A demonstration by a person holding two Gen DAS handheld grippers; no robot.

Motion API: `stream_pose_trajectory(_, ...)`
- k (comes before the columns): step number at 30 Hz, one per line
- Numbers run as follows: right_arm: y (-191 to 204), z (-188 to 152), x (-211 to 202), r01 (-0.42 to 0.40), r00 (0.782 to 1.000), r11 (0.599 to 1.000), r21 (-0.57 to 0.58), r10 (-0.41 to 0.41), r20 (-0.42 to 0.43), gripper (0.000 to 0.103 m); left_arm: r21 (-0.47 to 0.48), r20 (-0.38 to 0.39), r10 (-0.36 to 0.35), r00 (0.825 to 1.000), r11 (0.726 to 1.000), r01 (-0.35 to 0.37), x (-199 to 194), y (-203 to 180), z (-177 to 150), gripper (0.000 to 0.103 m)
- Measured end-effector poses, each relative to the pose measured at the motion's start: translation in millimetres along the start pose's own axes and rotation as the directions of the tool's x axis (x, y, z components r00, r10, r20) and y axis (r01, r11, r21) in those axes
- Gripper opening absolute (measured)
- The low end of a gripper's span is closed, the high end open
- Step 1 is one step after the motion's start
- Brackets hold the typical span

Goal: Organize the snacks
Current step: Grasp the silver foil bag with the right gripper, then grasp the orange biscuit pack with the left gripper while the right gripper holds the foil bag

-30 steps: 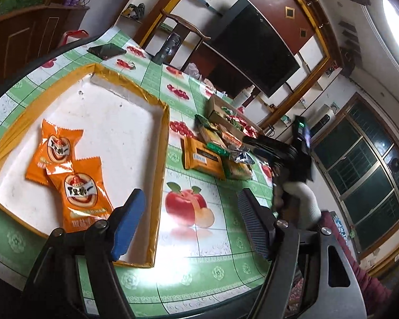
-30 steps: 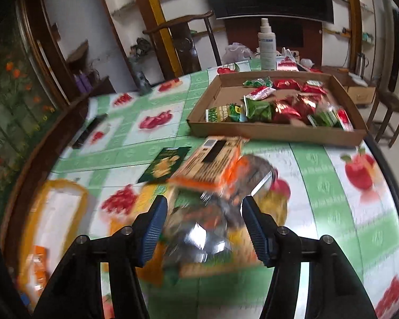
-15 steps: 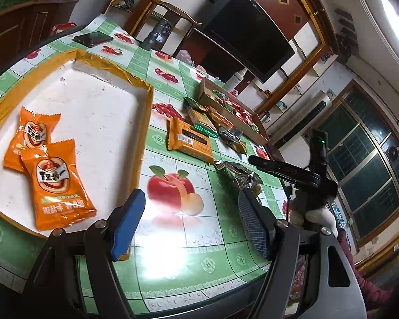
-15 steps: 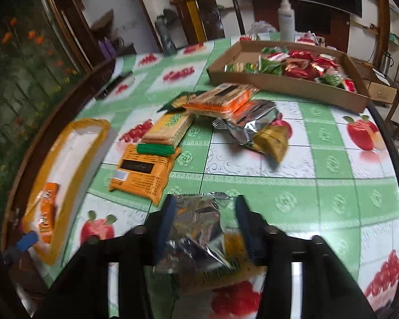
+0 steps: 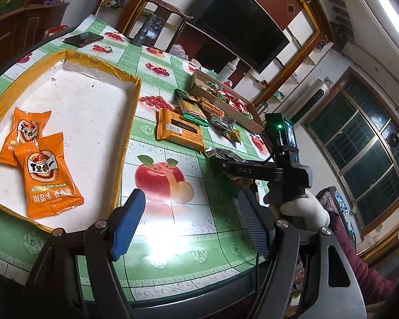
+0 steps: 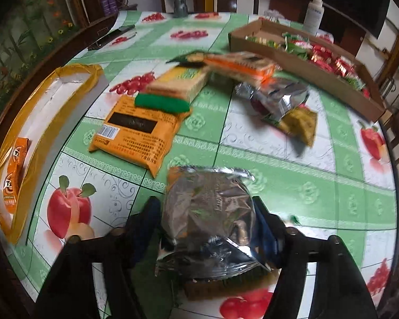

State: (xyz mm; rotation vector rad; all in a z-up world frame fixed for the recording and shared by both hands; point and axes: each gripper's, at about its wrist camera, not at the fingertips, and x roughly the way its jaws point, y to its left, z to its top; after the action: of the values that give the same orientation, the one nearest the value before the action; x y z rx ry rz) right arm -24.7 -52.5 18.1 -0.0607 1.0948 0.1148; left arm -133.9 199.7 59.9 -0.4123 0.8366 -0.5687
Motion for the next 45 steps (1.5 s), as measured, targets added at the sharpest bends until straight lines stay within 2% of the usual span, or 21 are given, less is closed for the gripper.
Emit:
stream_pose_trajectory(4,-4,-9,-5,-0.031,0.998,0.999,0.030,0.030,0.053,0.060,0.010,-0.028,0.012,1.000,1.000,-0.012,8,-2,-3,0.072)
stream_pose_trajectory(6,-10,-11,-12,-0.086,0.991,0.995,0.048,0.081,0.109,0.060,0.019,-0.044,0.013,0.999,1.000,-0.012,13,-5,-1,0.072)
stream_pose_trajectory(10,-31,-11,-25,-0.140,0.965,0.985,0.098,0.113,0.238,0.060,0.044,-0.083,0.011,0.996,0.999,-0.007,27,-18,11,0.072)
stream_pose_trajectory(14,-55,-9,-32,-0.199,0.933,0.968,0.150,0.141,0.332,0.060,0.104,-0.093,0.050,0.994,0.994,-0.040,48,-38,38,0.072)
stream_pose_trajectory(17,-73,-12,-30,-0.255,0.910,0.946,0.201,0.165,0.381,0.060,0.110,-0.119,0.067,0.991,0.992,-0.054,84,-45,70,0.072)
stream_pose_trajectory(19,-85,-13,-29,-0.288,0.904,0.928,0.235,0.182,0.387,0.060,0.143,-0.141,0.077,0.987,0.988,-0.057,112,-48,88,0.072)
stream_pose_trajectory(21,-97,-13,-30,-0.309,0.896,0.913,0.268,0.185,0.404,0.060,0.168,-0.177,0.131,0.975,0.981,-0.101,148,-46,106,0.072)
stream_pose_trajectory(25,-115,-16,-27,-0.367,0.886,0.870,0.328,0.219,0.409,0.060,0.185,-0.218,0.150,0.964,0.976,-0.110,200,-37,127,0.072)
stream_pose_trajectory(27,-119,-17,-25,-0.382,0.882,0.859,0.340,0.229,0.411,0.060,0.164,-0.234,0.155,0.960,0.979,-0.118,220,-25,135,0.072)
stream_pose_trajectory(29,-121,-17,-23,-0.392,0.880,0.853,0.345,0.238,0.411,0.060,0.115,-0.266,0.127,0.955,0.988,-0.100,232,-13,136,0.072)
stream_pose_trajectory(30,-120,-16,-23,-0.396,0.879,0.851,0.344,0.243,0.410,0.060,0.083,-0.306,0.100,0.947,0.993,-0.078,237,-8,133,0.071)
stream_pose_trajectory(31,-120,-16,-22,-0.399,0.879,0.850,0.343,0.247,0.408,0.060,0.071,-0.308,0.066,0.949,0.996,-0.046,234,-9,131,0.072)
stream_pose_trajectory(33,-119,-16,-21,-0.402,0.879,0.850,0.340,0.254,0.404,0.060,0.036,-0.369,-0.015,0.929,0.999,0.031,229,-11,121,0.072)
stream_pose_trajectory(36,-118,-16,-20,-0.405,0.879,0.850,0.336,0.261,0.398,0.060,0.031,-0.428,-0.061,0.902,0.996,0.082,219,-17,104,0.072)
stream_pose_trajectory(38,-117,-15,-19,-0.399,0.882,0.854,0.333,0.260,0.393,0.060,0.096,-0.431,-0.015,0.902,0.993,0.062,210,-26,92,0.073)
stream_pose_trajectory(41,-114,-14,-17,-0.388,0.887,0.861,0.328,0.253,0.385,0.060,0.242,-0.409,0.117,0.905,0.970,-0.016,203,-48,73,0.073)
stream_pose_trajectory(45,-113,-15,-16,-0.371,0.894,0.870,0.326,0.239,0.380,0.060,0.345,-0.363,0.203,0.910,0.936,-0.071,202,-70,58,0.073)
